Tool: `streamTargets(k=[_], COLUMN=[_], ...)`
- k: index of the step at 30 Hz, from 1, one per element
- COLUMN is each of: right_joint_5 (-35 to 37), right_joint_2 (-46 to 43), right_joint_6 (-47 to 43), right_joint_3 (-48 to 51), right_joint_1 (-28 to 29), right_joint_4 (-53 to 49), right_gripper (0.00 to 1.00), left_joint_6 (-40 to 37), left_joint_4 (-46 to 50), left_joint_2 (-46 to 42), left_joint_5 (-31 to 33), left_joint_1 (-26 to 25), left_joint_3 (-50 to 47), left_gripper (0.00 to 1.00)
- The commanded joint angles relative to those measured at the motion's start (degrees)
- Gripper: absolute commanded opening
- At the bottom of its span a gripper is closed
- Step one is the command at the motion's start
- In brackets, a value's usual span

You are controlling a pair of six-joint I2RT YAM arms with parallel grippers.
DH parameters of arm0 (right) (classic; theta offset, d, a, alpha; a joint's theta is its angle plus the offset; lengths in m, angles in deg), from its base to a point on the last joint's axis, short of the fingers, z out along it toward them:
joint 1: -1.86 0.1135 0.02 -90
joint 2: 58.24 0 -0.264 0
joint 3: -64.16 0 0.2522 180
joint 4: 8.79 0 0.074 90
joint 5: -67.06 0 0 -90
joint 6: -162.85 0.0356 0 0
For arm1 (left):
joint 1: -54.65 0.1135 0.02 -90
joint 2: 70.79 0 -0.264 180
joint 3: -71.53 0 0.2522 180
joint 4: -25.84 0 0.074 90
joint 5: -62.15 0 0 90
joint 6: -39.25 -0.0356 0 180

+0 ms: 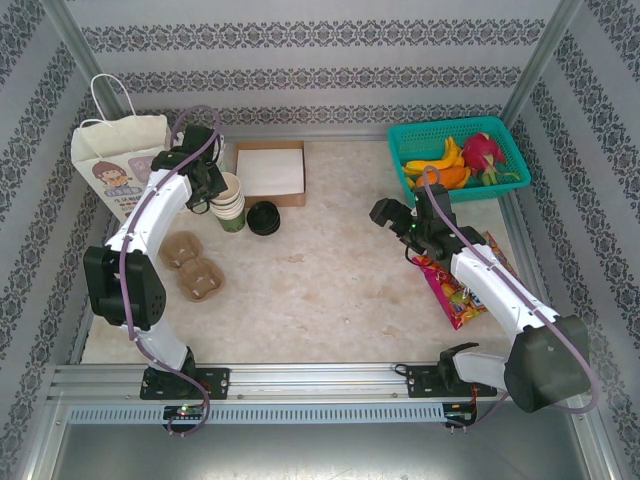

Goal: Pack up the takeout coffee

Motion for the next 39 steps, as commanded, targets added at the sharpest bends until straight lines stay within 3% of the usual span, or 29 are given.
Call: streamTargets(k=[1,13,17,28,35,39], right_joint_5=[0.93,2.31,-1.86,-0.53,-0.65,-0.03], right_joint_2=[-0.26,-1.35,-0.34,1.98,-0.25,-1.65], right_joint_6=[0.20,0.32,-6.11,-24.44,-26.00,-28.78], right_joint_3=[-0.60,-0.87,-3.84,-10.26,-8.09,-6.97], right_joint_1=[0.50,0.60,2.09,9.86,10.60,10.60], right_joint_4=[-0.54,-0.97,-1.97,-1.39,6.47,5.45], right_gripper=[0.98,0.98,0.98,0.98,0.98,0.98], left_joint_6=[-1.21,-2.37,-5.03,-14.71,-16.20,-16.60], left_joint_4=[2.39,0.84,0.59,6.96,7.91,6.65], left_joint_2=[-0.67,-5.50,-7.79,-12.96,-17.46,-20.19], left_joint_5=[0.45,-1.71,-3.63,-7.72,-14.15,-18.55], left_joint_1=[0.46,2.28,2.37,2.37,0.88,-2.11], left_joint_3=[1.93,2.81,3.58,10.03,9.61,6.88], left_gripper=[0.00,0.00,0.00,0.00,0.00,0.00])
